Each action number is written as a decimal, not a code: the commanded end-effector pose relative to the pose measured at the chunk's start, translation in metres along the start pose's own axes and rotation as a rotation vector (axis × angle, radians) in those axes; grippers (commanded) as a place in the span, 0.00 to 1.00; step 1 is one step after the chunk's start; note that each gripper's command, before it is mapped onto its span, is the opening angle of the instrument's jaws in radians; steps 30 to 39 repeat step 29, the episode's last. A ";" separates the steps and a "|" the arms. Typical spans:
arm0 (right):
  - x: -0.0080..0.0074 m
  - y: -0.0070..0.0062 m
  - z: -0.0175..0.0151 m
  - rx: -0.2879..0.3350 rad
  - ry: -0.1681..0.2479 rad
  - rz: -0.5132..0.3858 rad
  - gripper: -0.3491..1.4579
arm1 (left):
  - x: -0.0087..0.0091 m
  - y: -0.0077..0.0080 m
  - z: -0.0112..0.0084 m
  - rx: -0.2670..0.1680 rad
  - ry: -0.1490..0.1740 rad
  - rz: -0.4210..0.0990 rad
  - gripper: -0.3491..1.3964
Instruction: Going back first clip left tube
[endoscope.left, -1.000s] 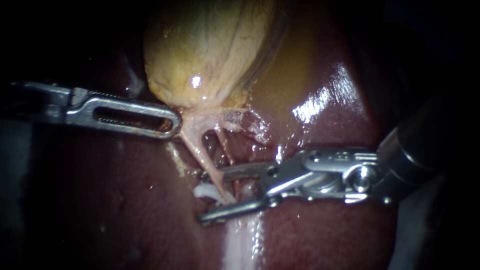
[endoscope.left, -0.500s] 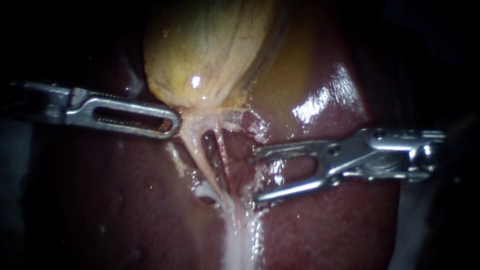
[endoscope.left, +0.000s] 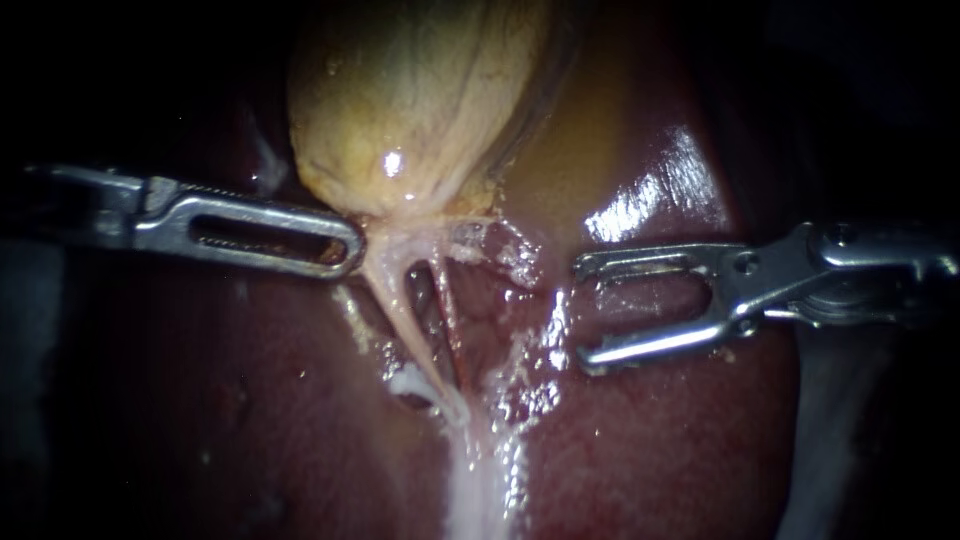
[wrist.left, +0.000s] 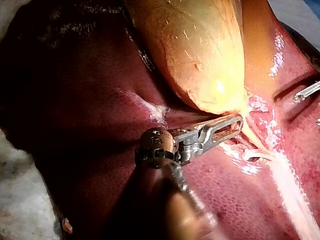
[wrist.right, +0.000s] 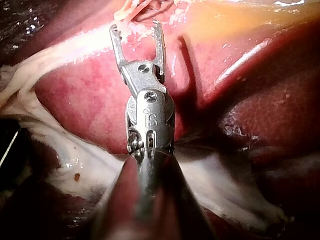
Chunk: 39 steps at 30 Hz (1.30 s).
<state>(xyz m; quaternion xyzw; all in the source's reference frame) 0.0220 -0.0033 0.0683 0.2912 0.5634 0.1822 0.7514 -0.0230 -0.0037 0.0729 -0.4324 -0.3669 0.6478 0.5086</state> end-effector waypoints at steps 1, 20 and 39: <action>0.0000 0.0000 0.0000 0.000 0.000 0.000 0.47 | 0.0000 -0.0003 0.0003 0.003 0.002 0.002 0.00; 0.0001 -0.0002 0.0001 0.000 0.000 0.000 0.47 | -0.0012 -0.0030 0.0057 0.009 -0.007 0.024 0.00; 0.0001 -0.0004 0.0001 -0.001 0.000 0.000 0.47 | -0.0011 -0.0032 0.0057 0.008 -0.008 0.024 0.00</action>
